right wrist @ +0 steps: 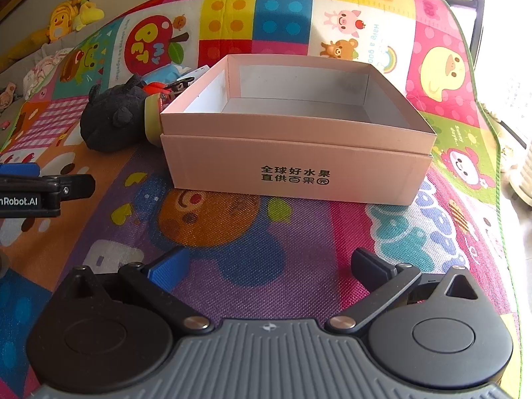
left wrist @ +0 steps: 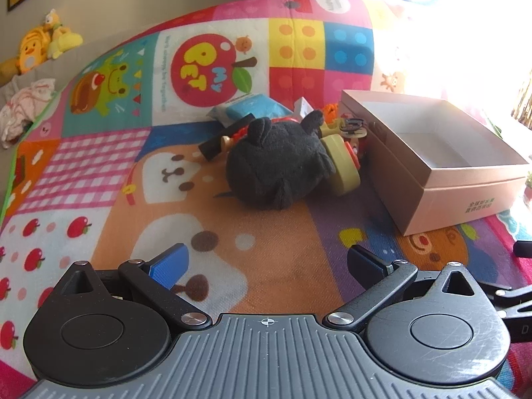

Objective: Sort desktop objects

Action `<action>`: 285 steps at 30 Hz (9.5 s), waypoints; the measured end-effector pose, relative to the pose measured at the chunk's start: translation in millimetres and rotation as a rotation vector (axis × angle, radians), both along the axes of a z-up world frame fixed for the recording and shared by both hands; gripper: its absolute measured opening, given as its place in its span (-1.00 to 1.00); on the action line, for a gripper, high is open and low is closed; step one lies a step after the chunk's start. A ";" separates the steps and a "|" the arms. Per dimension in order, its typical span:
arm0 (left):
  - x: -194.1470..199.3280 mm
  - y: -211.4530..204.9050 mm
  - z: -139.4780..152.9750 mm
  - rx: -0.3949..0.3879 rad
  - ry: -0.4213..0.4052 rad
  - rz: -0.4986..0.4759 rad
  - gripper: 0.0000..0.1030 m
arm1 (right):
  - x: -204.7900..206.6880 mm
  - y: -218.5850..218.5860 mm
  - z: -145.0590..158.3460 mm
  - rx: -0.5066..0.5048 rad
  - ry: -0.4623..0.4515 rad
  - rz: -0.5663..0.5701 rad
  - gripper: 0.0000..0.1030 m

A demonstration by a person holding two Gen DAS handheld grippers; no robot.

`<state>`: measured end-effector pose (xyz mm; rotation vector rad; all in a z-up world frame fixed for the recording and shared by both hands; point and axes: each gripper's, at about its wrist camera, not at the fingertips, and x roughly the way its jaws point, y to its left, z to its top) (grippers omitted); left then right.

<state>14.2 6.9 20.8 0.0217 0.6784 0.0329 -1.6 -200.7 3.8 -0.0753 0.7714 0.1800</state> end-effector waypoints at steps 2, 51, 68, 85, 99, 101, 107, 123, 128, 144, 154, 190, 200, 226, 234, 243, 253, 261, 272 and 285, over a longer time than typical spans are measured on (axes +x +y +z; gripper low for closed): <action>5.9 -1.2 2.4 0.011 -0.009 -0.005 1.00 | -1.0 2.1 -0.1 -0.004 -0.004 0.007 1.00; -7.9 63.9 23.3 -0.077 -0.121 -0.015 1.00 | -37.4 54.8 24.7 -0.328 -0.126 0.493 -0.53; 38.5 65.6 12.4 0.235 -0.085 0.120 1.00 | -14.0 49.0 30.7 -0.072 -0.128 0.421 0.56; 23.0 43.5 29.9 0.062 -0.155 0.070 1.00 | -17.0 83.1 45.5 -0.357 -0.380 0.422 -0.25; -26.3 118.1 22.4 -0.300 -0.244 0.262 1.00 | 85.5 193.7 -3.0 -0.800 -0.121 0.495 -0.32; -33.7 125.1 24.4 -0.320 -0.267 0.276 1.00 | 91.6 192.8 -7.1 -0.819 -0.115 0.497 -0.46; -42.3 134.0 28.9 -0.348 -0.286 0.280 1.00 | 103.0 158.8 55.2 -0.319 0.137 0.446 -0.50; -24.7 92.7 10.0 -0.385 -0.075 0.072 1.00 | 8.6 47.2 65.1 -0.078 -0.081 0.410 0.78; -27.6 46.4 0.4 -0.234 -0.052 -0.033 1.00 | -12.0 32.6 11.8 -0.110 -0.036 0.377 0.86; -8.6 5.3 -6.5 -0.184 0.025 -0.100 0.44 | -17.8 13.6 -6.6 0.018 0.009 0.276 1.00; -17.8 17.4 -4.5 -0.116 0.013 -0.086 -0.08 | -20.1 18.1 -5.8 0.000 0.000 0.283 1.00; -24.5 36.9 -17.7 -0.174 0.009 -0.033 0.99 | 71.4 -70.8 37.8 0.087 -0.143 -0.095 0.90; -26.7 42.2 -17.4 -0.196 0.002 -0.036 1.00 | 16.4 -1.0 60.1 -0.119 -0.420 0.156 0.91; 0.2 32.8 -6.3 -0.110 -0.021 0.051 1.00 | -44.1 0.2 2.5 0.011 -0.039 0.317 0.09; 9.2 32.3 -13.6 -0.079 0.032 0.050 0.45 | -39.9 1.3 -0.4 0.017 -0.035 0.277 0.40; -14.0 27.9 -8.9 -0.050 0.004 0.001 0.36 | -38.1 7.5 2.1 -0.003 -0.019 0.282 0.17; -73.3 0.2 16.0 0.009 -0.073 -0.151 0.36 | -49.5 -12.9 50.5 0.042 -0.064 0.256 0.08; -65.8 -32.0 89.5 -0.013 -0.307 -0.269 0.36 | -54.6 -64.8 153.1 0.199 -0.281 0.147 0.08; 57.9 -103.2 65.0 -0.155 -0.187 -0.403 0.36 | 13.7 -60.7 182.7 0.101 -0.373 0.086 0.08; 45.4 -81.5 38.3 -0.141 -0.174 -0.446 0.85 | 172.1 -30.9 91.4 0.034 -0.037 0.017 0.08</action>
